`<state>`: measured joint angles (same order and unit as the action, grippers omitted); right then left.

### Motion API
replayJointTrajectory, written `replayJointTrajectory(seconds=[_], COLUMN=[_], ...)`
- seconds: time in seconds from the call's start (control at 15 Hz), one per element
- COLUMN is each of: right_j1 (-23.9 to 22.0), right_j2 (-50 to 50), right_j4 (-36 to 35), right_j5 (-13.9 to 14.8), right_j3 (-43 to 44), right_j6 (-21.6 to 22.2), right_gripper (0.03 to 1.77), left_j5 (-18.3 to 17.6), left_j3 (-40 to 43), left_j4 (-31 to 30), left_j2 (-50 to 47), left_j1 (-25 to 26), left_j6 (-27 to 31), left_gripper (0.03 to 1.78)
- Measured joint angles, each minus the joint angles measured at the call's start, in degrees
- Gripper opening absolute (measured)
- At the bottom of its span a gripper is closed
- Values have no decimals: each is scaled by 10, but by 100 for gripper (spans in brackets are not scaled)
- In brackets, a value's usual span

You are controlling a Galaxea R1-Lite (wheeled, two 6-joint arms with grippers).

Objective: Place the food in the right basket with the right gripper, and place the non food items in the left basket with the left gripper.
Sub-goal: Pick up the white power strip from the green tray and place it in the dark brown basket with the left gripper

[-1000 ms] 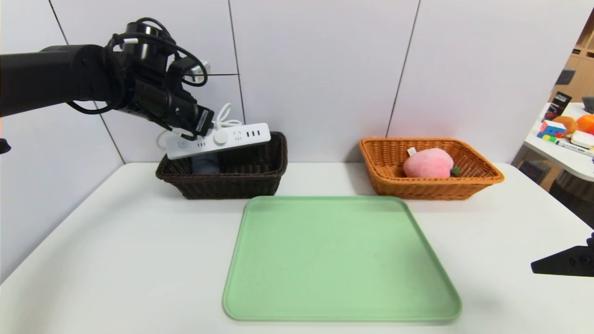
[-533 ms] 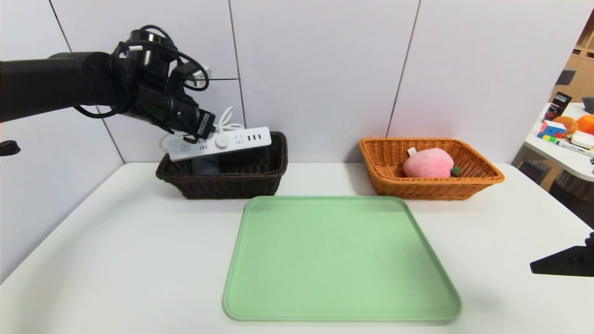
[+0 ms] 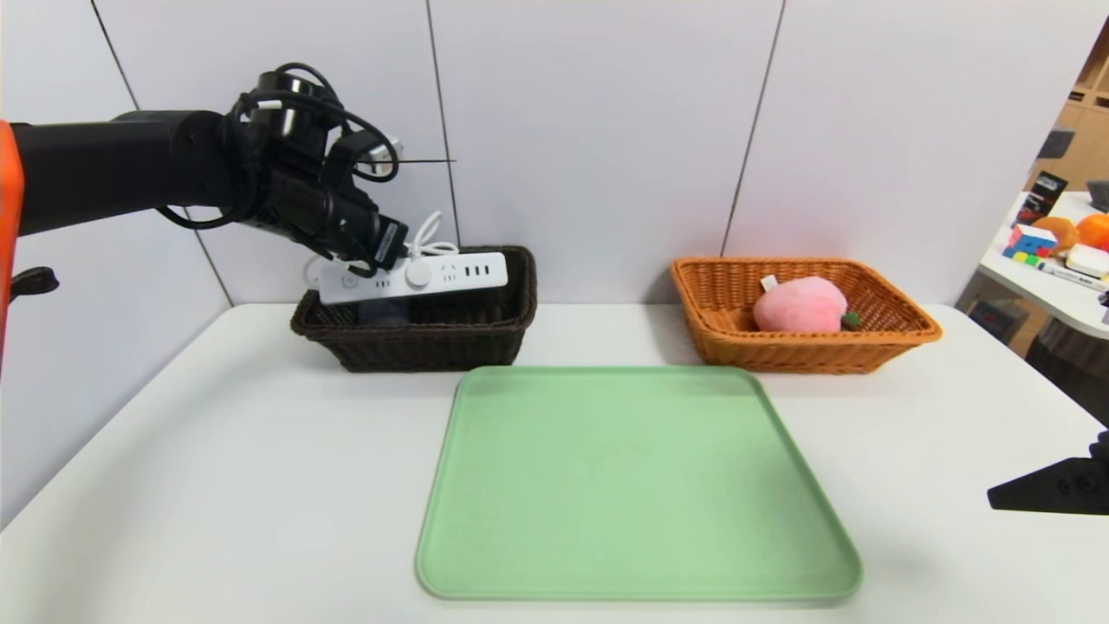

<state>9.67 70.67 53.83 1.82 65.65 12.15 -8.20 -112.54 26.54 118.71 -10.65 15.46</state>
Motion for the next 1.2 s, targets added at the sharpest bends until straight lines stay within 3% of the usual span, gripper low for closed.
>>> replayJointTrajectory(seconds=[0.47,0.6,0.8,1.2], right_j1=[0,0,0,0], right_j2=[2,4,6,9], right_j4=[-1,-1,-1,-1], right_j5=[2,2,1,1], right_j3=[0,1,2,1], right_j6=[0,-1,-1,-1], right_gripper=[170,170,170,170], left_j5=[1,3,5,5], left_j3=[0,-1,-1,-3], left_j4=[-4,-6,-13,-18], left_j2=[10,13,16,17], left_j1=[0,0,0,-1], left_j6=[-1,-1,-1,-1], left_gripper=[8,45,85,131])
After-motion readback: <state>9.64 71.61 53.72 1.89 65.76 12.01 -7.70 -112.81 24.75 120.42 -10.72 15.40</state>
